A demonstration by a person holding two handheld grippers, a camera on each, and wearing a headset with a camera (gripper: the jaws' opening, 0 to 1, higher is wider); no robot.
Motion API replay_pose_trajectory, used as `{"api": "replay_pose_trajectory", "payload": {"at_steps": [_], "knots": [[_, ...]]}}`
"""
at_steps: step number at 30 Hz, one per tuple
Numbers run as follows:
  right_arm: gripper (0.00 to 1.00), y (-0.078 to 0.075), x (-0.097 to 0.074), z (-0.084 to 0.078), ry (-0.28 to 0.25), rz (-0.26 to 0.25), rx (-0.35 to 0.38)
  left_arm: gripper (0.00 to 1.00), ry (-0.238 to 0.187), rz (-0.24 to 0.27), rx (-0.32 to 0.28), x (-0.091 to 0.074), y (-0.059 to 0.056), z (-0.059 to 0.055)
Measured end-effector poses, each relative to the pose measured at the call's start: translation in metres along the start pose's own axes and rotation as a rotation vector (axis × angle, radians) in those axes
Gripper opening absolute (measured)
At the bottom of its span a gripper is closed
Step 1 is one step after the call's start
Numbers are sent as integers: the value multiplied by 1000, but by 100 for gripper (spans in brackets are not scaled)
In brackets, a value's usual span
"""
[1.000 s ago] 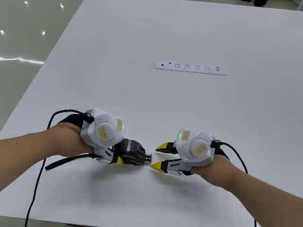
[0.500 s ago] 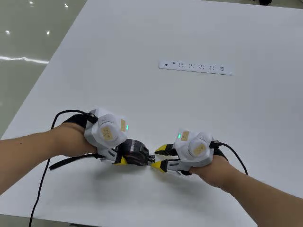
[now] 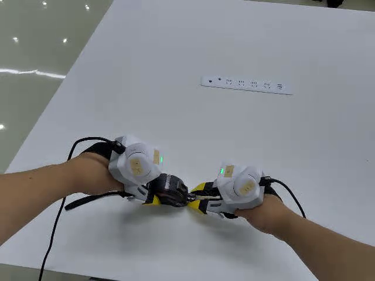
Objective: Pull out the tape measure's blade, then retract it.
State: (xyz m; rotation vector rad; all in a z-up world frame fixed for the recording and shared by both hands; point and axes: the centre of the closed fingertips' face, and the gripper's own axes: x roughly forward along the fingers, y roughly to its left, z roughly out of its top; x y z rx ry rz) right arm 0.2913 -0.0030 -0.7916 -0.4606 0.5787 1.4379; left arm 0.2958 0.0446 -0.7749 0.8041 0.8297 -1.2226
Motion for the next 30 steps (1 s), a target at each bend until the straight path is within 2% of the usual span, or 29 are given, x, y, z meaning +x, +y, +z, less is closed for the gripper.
{"api": "replay_pose_trajectory", "payload": {"at_steps": [18, 25, 30], "knots": [[11, -1, 0, 0, -5, -8, -4, 31, 0, 0, 2, 0, 0, 1], [11, 0, -1, -1, 3, -20, -48, 31, 12, 0, 12, 1, 0, 1], [10, 0, -1, -1, 5, -20, -43, 31, 8, -2, 7, 0, 0, 1]]}}
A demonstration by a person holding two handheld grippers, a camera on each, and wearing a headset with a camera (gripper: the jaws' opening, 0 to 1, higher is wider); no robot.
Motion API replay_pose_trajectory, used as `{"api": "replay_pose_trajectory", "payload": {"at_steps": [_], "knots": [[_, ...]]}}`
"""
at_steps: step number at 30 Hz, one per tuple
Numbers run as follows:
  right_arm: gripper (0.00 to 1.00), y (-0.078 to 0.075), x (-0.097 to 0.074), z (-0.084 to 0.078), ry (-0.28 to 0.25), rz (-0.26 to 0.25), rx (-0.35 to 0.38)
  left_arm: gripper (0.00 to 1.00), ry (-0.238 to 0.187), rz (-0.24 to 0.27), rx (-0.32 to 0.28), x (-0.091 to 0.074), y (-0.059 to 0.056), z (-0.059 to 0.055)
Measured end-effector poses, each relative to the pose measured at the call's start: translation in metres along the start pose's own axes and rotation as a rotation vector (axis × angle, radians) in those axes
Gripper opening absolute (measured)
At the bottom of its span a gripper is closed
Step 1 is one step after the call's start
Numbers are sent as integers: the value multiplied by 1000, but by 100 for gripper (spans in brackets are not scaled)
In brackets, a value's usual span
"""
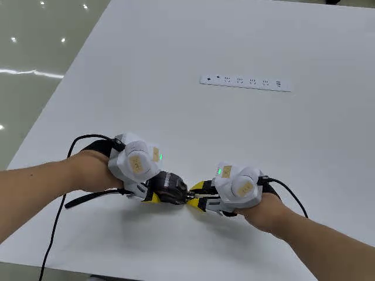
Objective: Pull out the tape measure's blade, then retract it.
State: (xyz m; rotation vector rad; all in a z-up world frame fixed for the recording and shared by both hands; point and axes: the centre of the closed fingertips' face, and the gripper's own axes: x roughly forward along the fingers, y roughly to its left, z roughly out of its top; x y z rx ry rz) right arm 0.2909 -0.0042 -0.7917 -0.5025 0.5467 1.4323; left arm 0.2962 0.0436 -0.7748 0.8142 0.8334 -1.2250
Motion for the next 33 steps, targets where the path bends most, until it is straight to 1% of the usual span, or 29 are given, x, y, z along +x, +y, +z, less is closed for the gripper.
{"api": "replay_pose_trajectory", "payload": {"at_steps": [8, 30, 31, 33], "knots": [[10, 1, -1, -1, 7, 3, -11, 31, -2, 4, 2, 0, -1, 0], [10, 0, -6, -6, 20, 5, -8, 31, -2, 6, 4, 1, -2, 1], [10, -1, -9, -8, 27, 5, -9, 31, 2, 8, 9, 1, -2, 0], [10, -1, -11, -9, 27, 5, -8, 31, 2, 9, 9, 1, -2, 0]]}}
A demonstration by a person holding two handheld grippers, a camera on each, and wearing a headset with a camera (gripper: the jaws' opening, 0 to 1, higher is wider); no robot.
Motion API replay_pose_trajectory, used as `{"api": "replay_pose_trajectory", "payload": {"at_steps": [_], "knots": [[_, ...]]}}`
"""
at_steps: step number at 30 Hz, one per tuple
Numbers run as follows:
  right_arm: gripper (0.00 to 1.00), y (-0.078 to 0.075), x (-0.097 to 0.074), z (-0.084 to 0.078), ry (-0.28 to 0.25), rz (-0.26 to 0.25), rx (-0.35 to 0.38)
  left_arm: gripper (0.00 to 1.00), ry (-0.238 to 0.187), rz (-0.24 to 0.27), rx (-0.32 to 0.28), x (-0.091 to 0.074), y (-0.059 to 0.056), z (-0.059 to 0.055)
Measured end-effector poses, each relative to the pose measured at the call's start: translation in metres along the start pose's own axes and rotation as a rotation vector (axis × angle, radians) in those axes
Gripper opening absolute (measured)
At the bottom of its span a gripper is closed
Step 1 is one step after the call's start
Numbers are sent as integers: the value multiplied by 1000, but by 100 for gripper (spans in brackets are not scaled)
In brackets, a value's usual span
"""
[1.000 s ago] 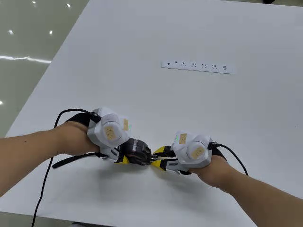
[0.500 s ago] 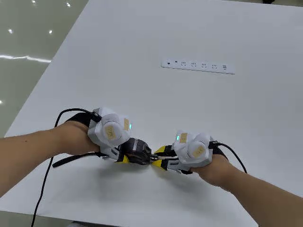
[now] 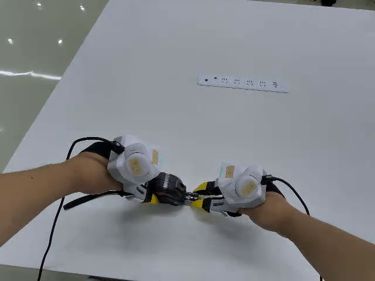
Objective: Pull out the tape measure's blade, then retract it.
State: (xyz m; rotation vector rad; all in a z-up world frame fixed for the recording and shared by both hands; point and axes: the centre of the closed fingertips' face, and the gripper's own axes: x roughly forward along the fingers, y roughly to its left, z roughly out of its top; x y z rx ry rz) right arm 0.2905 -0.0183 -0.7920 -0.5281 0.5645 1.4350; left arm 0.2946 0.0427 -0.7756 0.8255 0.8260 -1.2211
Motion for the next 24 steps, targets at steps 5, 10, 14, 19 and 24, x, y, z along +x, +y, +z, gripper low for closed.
{"api": "replay_pose_trajectory", "payload": {"at_steps": [5, 10, 14, 19, 24], "knots": [[10, -1, -3, -2, 4, -7, -1, 31, -1, 0, -6, 0, 0, 0], [11, -2, -5, -4, 4, -8, 5, 31, -2, 1, -5, 0, 0, 0], [10, -2, -7, -6, 9, -8, 5, 31, -4, 2, -7, 1, 1, 1], [10, -3, -9, -8, 12, -8, 7, 31, -6, 3, -8, 1, 1, 1], [10, -3, -12, -10, 14, -7, 9, 31, -6, 3, -10, 1, 1, 1]]}}
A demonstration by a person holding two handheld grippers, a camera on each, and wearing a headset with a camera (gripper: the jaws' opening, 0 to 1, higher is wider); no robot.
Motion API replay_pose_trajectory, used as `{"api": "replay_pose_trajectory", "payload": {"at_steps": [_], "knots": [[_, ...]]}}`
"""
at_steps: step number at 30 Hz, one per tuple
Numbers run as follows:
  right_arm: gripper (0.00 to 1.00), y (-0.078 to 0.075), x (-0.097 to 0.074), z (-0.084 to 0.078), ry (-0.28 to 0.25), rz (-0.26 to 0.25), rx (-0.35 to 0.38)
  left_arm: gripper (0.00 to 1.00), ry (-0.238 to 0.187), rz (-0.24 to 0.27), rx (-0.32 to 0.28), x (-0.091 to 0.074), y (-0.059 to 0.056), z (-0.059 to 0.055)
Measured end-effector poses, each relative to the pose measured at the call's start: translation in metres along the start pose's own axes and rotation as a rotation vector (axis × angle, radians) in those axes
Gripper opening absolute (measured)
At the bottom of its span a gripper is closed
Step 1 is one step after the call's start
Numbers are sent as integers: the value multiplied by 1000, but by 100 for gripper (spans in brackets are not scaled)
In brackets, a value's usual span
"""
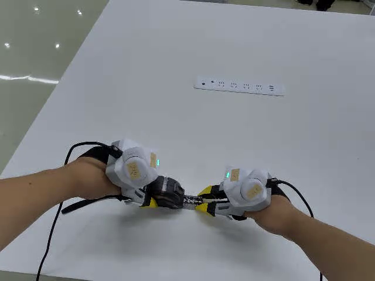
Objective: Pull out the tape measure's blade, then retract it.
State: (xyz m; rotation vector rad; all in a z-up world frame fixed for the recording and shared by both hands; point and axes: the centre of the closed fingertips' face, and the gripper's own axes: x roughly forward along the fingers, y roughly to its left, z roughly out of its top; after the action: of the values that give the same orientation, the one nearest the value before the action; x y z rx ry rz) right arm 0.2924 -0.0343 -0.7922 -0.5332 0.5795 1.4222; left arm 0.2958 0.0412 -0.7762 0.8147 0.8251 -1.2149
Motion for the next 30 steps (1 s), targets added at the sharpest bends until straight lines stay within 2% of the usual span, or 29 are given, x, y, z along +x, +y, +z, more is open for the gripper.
{"api": "replay_pose_trajectory", "payload": {"at_steps": [30], "knots": [[10, -2, -19, -10, 18, -13, 16, 31, -1, 4, -6, -1, -1, 1]]}}
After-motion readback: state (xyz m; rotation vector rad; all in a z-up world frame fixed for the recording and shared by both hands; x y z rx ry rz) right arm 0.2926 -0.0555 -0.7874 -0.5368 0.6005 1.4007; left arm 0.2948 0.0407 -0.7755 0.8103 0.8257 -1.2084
